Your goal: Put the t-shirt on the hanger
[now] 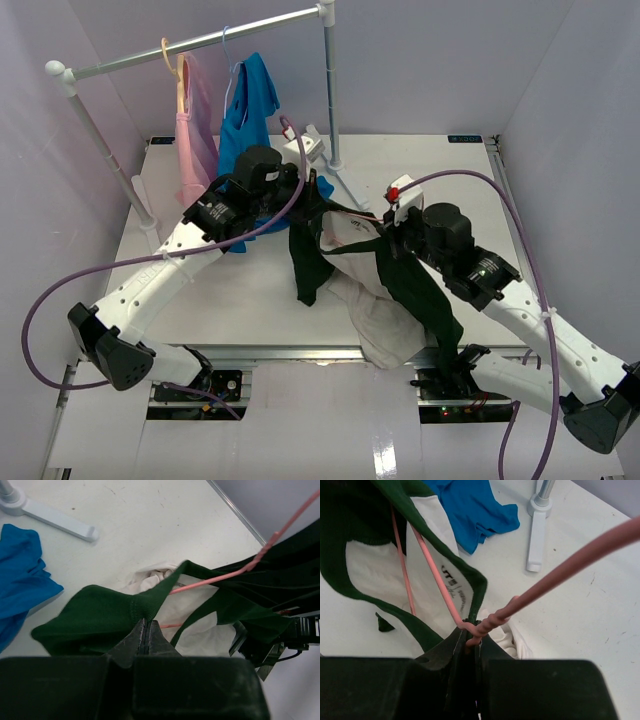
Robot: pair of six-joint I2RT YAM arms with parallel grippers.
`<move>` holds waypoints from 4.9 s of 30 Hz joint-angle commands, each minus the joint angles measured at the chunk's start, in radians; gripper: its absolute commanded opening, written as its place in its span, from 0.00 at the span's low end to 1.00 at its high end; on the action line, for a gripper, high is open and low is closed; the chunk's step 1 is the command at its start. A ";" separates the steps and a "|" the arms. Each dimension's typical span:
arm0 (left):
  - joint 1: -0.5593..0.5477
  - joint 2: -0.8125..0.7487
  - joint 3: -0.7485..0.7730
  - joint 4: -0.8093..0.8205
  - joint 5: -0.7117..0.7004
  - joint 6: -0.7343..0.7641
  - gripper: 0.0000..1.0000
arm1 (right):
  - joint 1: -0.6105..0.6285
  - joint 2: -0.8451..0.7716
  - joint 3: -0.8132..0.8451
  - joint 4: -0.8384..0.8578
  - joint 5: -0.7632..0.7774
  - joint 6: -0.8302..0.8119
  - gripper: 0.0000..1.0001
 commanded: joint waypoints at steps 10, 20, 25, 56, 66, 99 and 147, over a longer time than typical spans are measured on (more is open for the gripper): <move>-0.075 0.028 -0.017 0.120 0.081 -0.009 0.27 | 0.015 -0.026 0.007 0.215 -0.096 0.056 0.08; -0.075 -0.161 -0.014 0.052 0.003 0.185 0.70 | 0.015 -0.237 -0.177 0.297 -0.174 0.051 0.08; -0.075 -0.190 0.019 -0.063 -0.181 0.273 0.66 | 0.014 -0.305 -0.184 0.228 -0.191 0.054 0.08; -0.088 -0.079 -0.050 -0.185 0.436 0.516 0.48 | 0.015 -0.297 -0.070 0.168 -0.405 0.024 0.08; -0.111 -0.019 -0.033 -0.181 0.489 0.519 0.23 | 0.015 -0.248 -0.067 0.227 -0.452 0.038 0.08; -0.119 0.003 -0.047 -0.185 0.470 0.508 0.00 | 0.014 -0.228 -0.075 0.254 -0.452 0.015 0.08; -0.092 -0.165 -0.116 0.024 0.325 0.293 0.00 | 0.015 -0.088 0.048 0.320 -0.602 0.021 0.29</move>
